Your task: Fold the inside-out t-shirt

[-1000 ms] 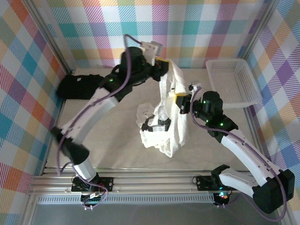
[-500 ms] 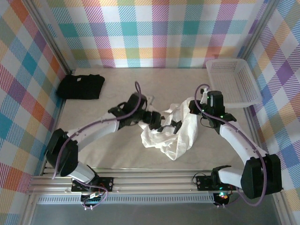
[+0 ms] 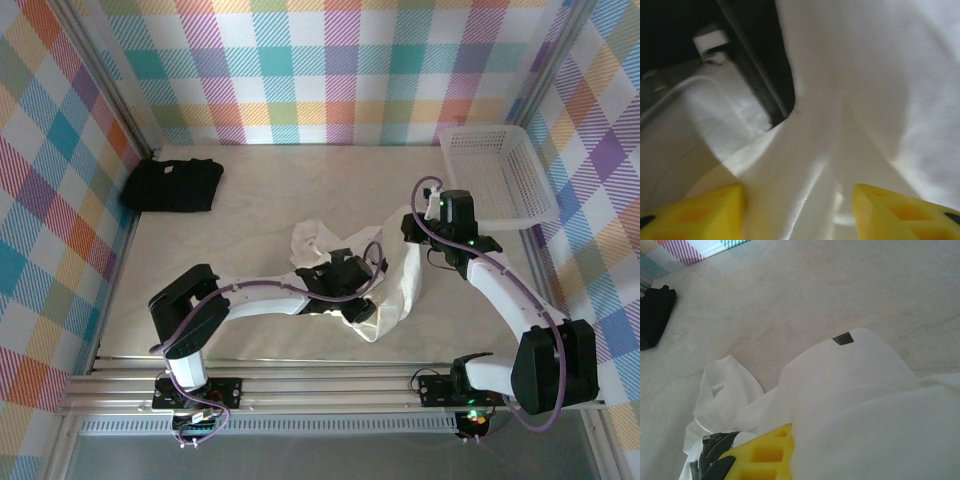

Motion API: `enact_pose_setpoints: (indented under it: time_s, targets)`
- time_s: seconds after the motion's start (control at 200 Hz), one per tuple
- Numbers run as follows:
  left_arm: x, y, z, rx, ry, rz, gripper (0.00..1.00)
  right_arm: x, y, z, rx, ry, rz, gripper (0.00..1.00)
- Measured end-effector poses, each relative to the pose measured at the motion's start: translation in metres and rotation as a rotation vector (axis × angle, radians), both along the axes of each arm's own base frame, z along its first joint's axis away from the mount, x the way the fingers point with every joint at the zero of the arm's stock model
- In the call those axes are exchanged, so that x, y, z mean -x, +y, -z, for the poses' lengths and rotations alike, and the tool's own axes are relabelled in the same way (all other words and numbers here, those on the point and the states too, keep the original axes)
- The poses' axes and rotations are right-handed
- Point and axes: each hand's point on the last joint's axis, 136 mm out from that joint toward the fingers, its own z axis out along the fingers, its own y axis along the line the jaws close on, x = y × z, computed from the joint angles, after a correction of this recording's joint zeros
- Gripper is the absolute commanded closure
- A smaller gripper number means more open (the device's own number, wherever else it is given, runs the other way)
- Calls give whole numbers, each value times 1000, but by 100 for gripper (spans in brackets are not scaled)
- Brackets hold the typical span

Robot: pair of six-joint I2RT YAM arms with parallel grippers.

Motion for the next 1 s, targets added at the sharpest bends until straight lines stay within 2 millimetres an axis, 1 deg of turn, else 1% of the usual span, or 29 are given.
enact_pose_setpoints:
  time_s: [0.045,0.08,0.11,0.19,0.255,0.295,0.31,0.335,0.35,0.39,0.405,0.455,0.52,0.58,0.635,0.675,0.735,0.77,0.81,0.895,0.95,1.0]
  targets:
    - [-6,3,1,-18,-26,-21,76,0,0,0,2,1,-1,93]
    - [-10,6,0,-27,-45,-32,90,1,-1,0,6,0,-3,93]
    - [-12,7,-2,-26,-55,-42,99,1,-2,0,9,0,-3,93]
    - [-17,9,-13,-11,-74,-49,100,4,-4,-3,18,-7,-7,92]
    - [-20,12,-34,40,-76,-61,100,8,-5,-10,25,-24,-12,91]
    - [-23,16,-53,87,-75,-71,100,10,-5,-16,27,-42,-17,90]
    - [-25,19,-65,113,-77,-78,100,11,-5,-19,24,-51,-20,90]
    - [-28,23,-78,144,-79,-87,100,12,-4,-22,24,-63,-26,89]
    - [-30,28,-91,177,-80,-96,100,13,-3,-26,19,-73,-33,89]
    - [-35,38,-118,241,-87,-118,100,16,-1,-32,7,-94,-49,88]
    - [-37,45,-131,271,-94,-130,100,17,1,-36,0,-106,-59,88]
    - [-42,63,-167,356,-112,-162,100,20,6,-43,-24,-135,-88,88]
    - [-46,88,-209,449,-140,-204,100,24,12,-48,-51,-157,-124,88]
    - [-48,108,-238,514,-161,-239,100,26,17,-49,-69,-165,-148,88]
    - [-46,119,-258,553,-168,-257,100,28,21,-49,-85,-164,-167,88]
    - [-44,125,-267,569,-169,-263,100,29,26,-51,-97,-166,-183,87]
    - [-40,130,-275,575,-163,-269,100,31,30,-52,-105,-171,-198,83]
    - [-38,132,-278,572,-160,-270,100,30,31,-51,-102,-167,-194,79]
    - [-37,134,-279,569,-158,-274,100,29,28,-47,-93,-155,-174,73]
    - [-37,139,-275,553,-147,-294,100,23,17,-30,-44,-108,-111,61]
    - [-37,140,-271,545,-134,-302,100,23,11,-21,-11,-80,-83,55]
    - [-37,139,-268,540,-122,-307,100,24,9,-17,26,-84,-74,51]
